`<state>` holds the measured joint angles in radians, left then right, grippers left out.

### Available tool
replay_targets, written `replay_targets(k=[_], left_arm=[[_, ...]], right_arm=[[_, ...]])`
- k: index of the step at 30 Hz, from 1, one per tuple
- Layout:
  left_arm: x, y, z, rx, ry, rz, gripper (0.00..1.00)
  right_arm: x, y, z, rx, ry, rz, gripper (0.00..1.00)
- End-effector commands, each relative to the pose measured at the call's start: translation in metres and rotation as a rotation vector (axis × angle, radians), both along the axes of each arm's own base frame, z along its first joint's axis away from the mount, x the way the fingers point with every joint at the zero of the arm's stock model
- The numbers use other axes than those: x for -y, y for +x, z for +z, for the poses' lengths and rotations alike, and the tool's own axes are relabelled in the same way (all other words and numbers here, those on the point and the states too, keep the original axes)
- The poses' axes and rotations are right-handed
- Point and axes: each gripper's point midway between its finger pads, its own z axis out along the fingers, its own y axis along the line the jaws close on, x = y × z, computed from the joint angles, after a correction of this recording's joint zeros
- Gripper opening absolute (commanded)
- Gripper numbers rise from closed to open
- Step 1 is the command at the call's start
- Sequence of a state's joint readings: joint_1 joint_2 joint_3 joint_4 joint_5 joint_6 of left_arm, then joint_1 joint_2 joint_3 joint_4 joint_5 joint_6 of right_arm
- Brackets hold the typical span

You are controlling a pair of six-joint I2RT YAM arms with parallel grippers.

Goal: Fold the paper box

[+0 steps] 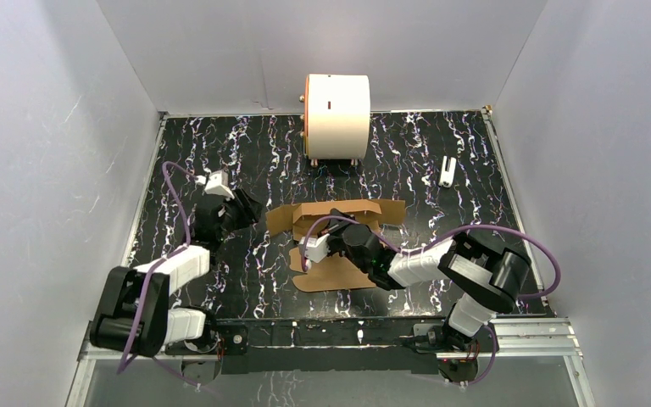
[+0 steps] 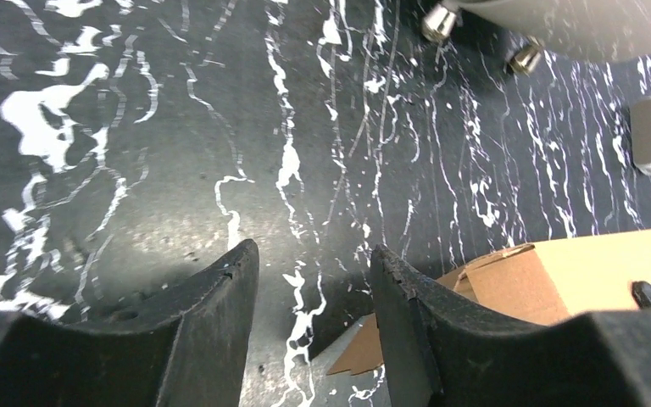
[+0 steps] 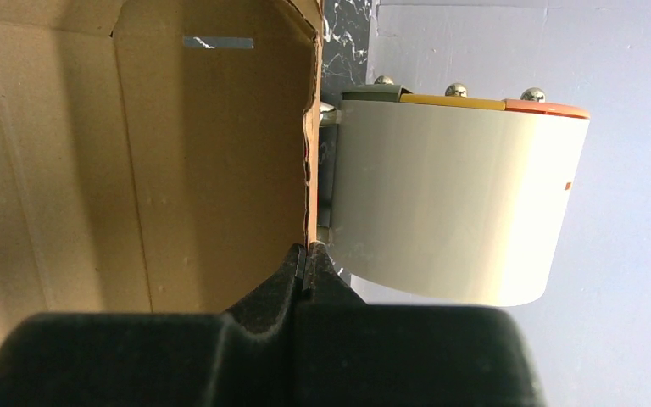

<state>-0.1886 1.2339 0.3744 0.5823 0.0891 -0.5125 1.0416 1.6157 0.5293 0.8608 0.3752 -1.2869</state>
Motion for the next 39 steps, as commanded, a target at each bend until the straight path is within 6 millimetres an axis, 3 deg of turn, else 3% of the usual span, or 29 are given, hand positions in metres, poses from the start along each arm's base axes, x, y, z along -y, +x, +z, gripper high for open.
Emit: replay_targets(k=[1, 10, 22, 30, 39], left_arm=[[0.028, 0.018, 0.019, 0.084, -0.020, -0.182, 0.50], [0.064, 0.002, 0.012, 0.072, -0.072, -0.430, 0.50], [0.098, -0.025, 0.007, 0.076, -0.078, -0.574, 0.49], [0.113, -0.039, -0.007, 0.064, -0.021, -0.580, 0.49], [0.108, -0.043, -0.008, 0.126, 0.024, -0.534, 0.49]], right_arm=[[-0.011, 0.000, 0.020, 0.019, 0.040, 0.020, 0.00], [-0.017, 0.005, 0.024, 0.051, 0.024, 0.021, 0.00], [-0.019, 0.006, 0.026, 0.078, 0.014, 0.030, 0.00], [-0.017, 0.003, 0.024, 0.070, 0.002, 0.040, 0.00], [-0.016, -0.004, 0.021, 0.093, -0.025, 0.046, 0.00]])
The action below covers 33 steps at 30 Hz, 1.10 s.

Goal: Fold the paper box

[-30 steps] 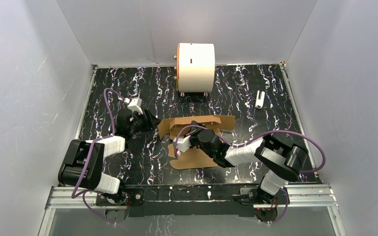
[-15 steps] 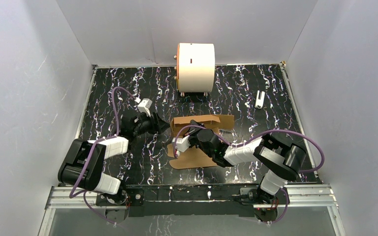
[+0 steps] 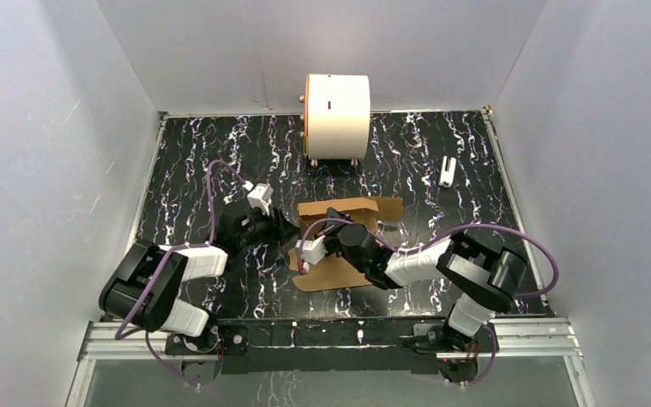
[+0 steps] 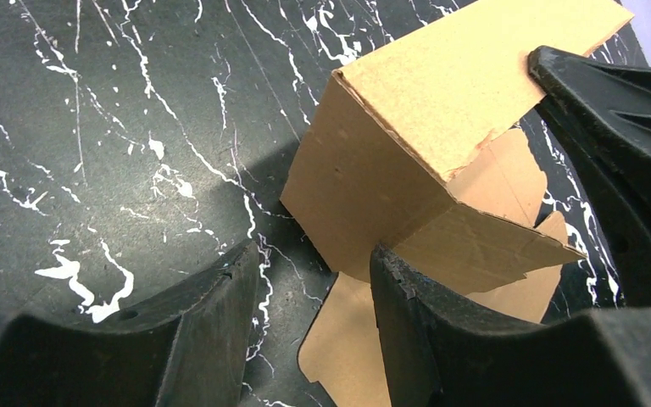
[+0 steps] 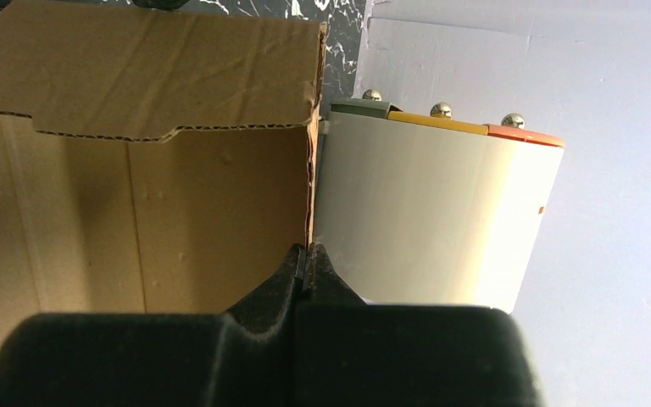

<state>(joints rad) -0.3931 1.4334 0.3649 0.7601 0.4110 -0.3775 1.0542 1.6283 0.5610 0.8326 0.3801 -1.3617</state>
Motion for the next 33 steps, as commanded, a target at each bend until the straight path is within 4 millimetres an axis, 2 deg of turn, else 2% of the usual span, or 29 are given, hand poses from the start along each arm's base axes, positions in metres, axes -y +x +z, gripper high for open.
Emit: replay_targets(k=[1, 11, 18, 26, 33], left_arm=[[-0.001, 0.007, 0.020, 0.142, 0.004, 0.012, 0.49], [0.001, -0.015, 0.018, 0.180, 0.019, -0.039, 0.49], [0.002, -0.028, 0.013, 0.206, 0.043, -0.045, 0.53], [-0.009, -0.012, 0.027, 0.289, 0.066, 0.049, 0.54], [-0.001, -0.008, 0.033, 0.327, 0.054, 0.029, 0.54]], right_arm=[[-0.008, -0.006, 0.016, 0.058, 0.034, 0.019, 0.00], [-0.004, -0.024, 0.006, 0.095, 0.017, 0.006, 0.00], [-0.004, -0.031, -0.002, 0.090, 0.021, 0.004, 0.00], [-0.006, -0.033, 0.001, 0.084, 0.026, 0.010, 0.00], [-0.008, -0.036, -0.001, 0.021, 0.032, 0.021, 0.00]])
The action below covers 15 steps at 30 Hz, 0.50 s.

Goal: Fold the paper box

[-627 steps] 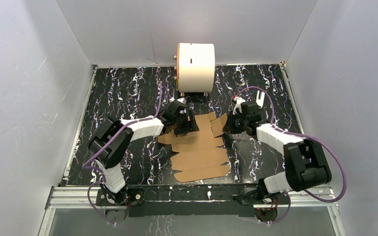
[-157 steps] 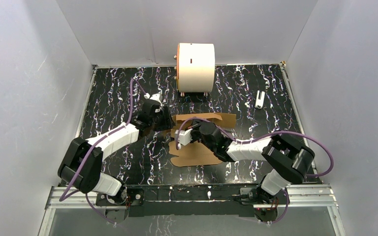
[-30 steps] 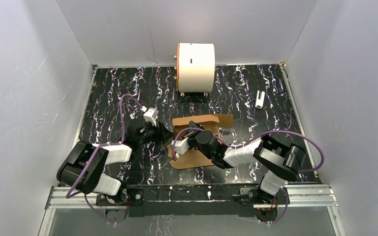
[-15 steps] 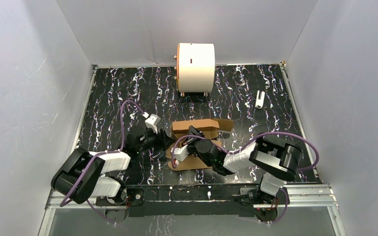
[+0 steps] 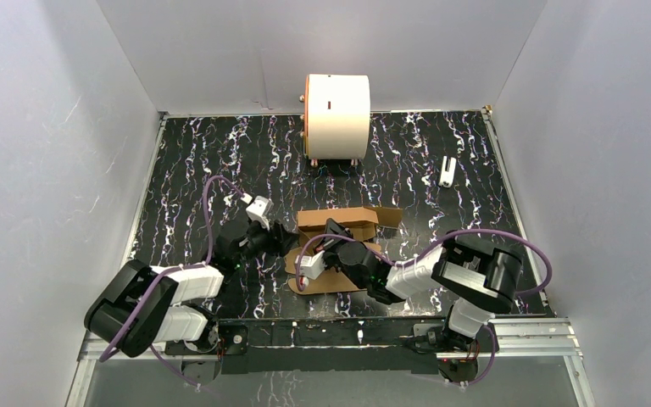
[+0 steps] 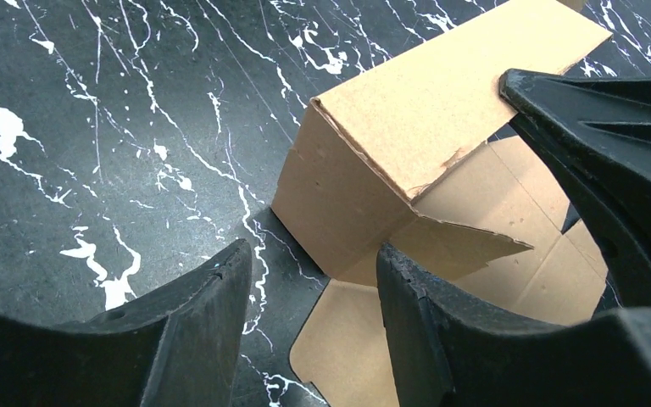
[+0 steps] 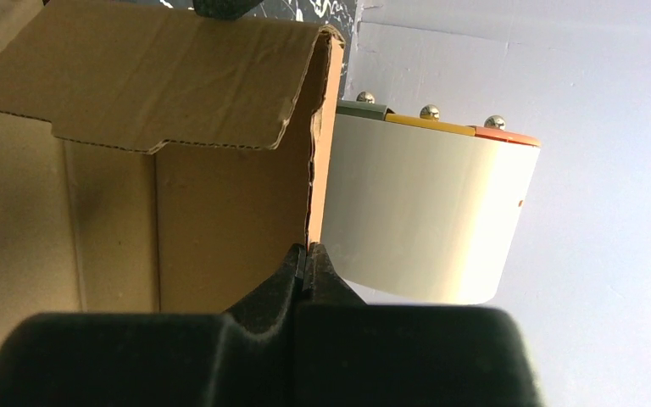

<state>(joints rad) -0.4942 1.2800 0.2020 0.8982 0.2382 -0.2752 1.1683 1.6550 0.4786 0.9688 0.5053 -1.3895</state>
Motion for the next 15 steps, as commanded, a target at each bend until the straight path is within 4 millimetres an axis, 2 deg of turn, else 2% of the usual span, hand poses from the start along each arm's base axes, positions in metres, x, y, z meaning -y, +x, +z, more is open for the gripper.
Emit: replay_targets(k=[1, 6, 15], left_arm=[[0.007, 0.012, 0.023, 0.120, -0.016, -0.008, 0.54], [0.018, 0.008, 0.023, 0.131, -0.020, -0.046, 0.54], [0.020, 0.014, 0.024, 0.176, -0.008, 0.000, 0.53]], right_arm=[[-0.007, -0.006, 0.006, -0.045, 0.041, 0.021, 0.00], [-0.008, -0.006, 0.004, -0.057, 0.039, 0.022, 0.00], [-0.010, -0.007, -0.002, -0.081, 0.045, 0.024, 0.00]])
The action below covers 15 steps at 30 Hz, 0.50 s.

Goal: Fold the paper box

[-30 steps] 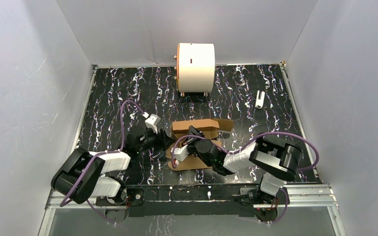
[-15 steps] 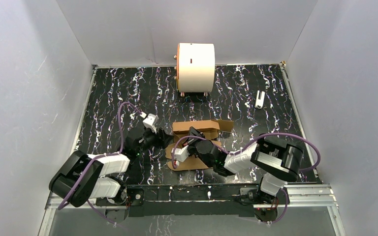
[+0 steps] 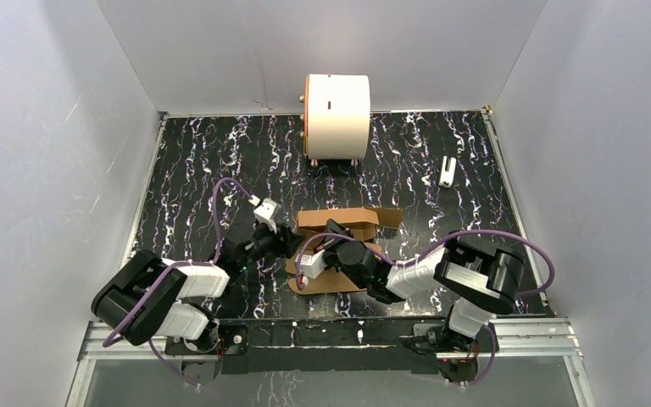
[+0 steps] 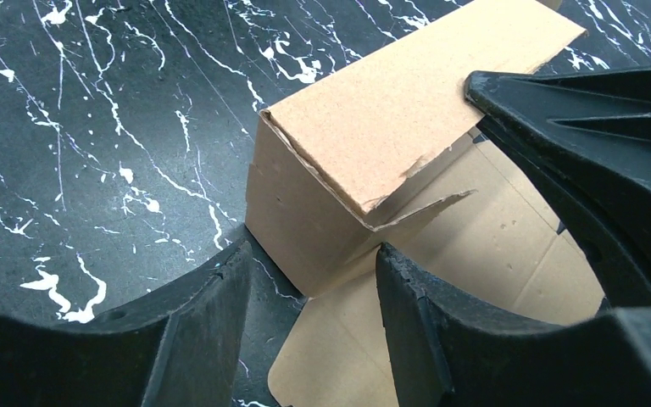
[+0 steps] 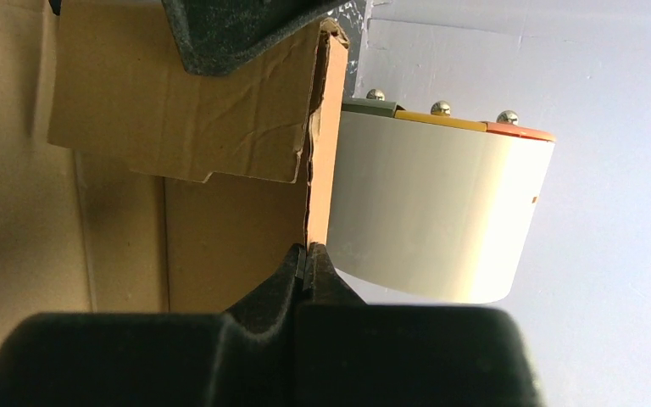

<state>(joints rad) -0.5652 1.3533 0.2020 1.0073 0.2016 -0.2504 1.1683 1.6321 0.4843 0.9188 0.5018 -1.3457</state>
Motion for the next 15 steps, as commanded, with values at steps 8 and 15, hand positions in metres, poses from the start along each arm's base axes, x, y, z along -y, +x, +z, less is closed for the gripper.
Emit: replay_targets(k=[8, 15], left_arm=[[0.002, 0.025, 0.025, 0.165, -0.009, 0.103, 0.45], [-0.002, 0.032, 0.024, 0.201, -0.003, 0.189, 0.38]], right_arm=[[-0.013, -0.007, -0.002, -0.071, 0.056, 0.037, 0.00], [-0.015, -0.008, -0.003, -0.091, 0.077, 0.037, 0.00]])
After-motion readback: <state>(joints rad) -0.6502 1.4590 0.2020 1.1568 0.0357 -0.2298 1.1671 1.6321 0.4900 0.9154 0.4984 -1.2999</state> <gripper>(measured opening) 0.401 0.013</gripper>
